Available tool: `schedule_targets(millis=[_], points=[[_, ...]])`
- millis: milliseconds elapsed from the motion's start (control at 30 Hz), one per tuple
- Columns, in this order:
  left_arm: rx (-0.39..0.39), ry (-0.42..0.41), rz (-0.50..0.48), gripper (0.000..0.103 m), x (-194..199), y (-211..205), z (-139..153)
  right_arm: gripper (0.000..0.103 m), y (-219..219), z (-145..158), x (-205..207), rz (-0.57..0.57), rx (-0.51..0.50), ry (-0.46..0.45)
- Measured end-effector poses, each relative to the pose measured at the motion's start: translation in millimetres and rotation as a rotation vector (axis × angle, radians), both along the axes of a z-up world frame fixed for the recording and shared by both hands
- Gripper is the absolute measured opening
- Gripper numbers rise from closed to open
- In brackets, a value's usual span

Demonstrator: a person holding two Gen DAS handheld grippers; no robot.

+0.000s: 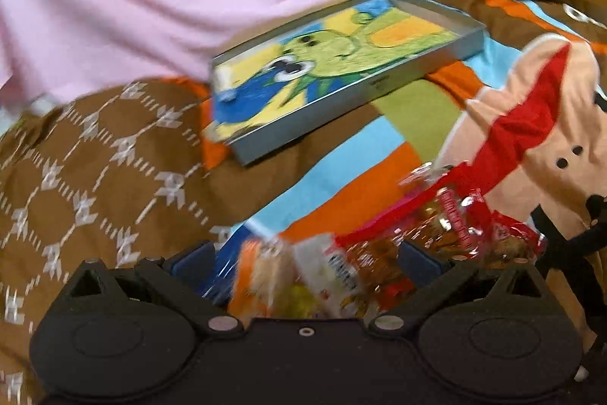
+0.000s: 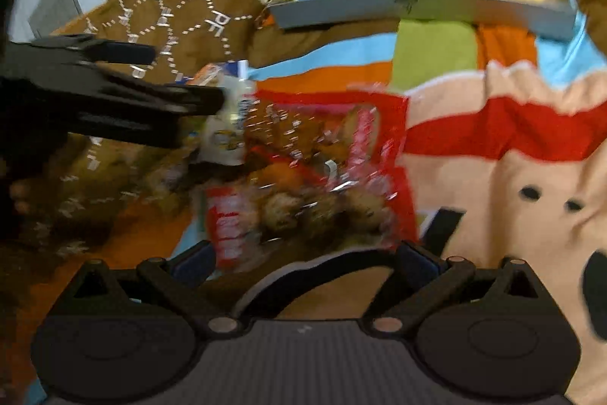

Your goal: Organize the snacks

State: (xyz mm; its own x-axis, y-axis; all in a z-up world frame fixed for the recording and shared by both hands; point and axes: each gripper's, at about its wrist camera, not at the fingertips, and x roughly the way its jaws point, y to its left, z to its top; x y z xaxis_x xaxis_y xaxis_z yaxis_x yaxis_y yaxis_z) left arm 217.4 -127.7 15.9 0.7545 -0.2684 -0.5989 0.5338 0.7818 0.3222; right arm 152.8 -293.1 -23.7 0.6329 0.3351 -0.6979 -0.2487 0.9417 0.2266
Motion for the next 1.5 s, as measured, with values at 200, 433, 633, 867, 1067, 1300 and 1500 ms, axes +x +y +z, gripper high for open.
schedule_targets(millis=[200,433,633,867,1067,1300,1500], points=[[-0.022,0.114,-0.081,0.102,32,-32,-9,0.103,2,-5,-1,0.080,0.084,0.056],[-0.015,0.274,-0.219,0.102,47,-49,-9,0.102,6,-7,-2,0.109,0.069,0.051],[-0.007,0.505,-0.156,0.101,69,-40,-25,0.099,-2,-8,1,0.095,0.120,0.056],[-0.098,0.599,-0.108,0.099,65,-17,-22,0.097,0,-6,1,0.118,0.079,0.053],[-0.113,0.605,-0.116,0.094,57,-12,-11,0.097,-8,-3,-3,0.094,0.093,0.057],[-0.142,0.611,-0.157,0.069,69,-22,-12,0.097,-14,-6,2,0.049,0.136,0.062],[-0.151,0.637,-0.209,0.057,74,-28,-11,0.095,-16,-10,7,0.018,0.175,0.048]])
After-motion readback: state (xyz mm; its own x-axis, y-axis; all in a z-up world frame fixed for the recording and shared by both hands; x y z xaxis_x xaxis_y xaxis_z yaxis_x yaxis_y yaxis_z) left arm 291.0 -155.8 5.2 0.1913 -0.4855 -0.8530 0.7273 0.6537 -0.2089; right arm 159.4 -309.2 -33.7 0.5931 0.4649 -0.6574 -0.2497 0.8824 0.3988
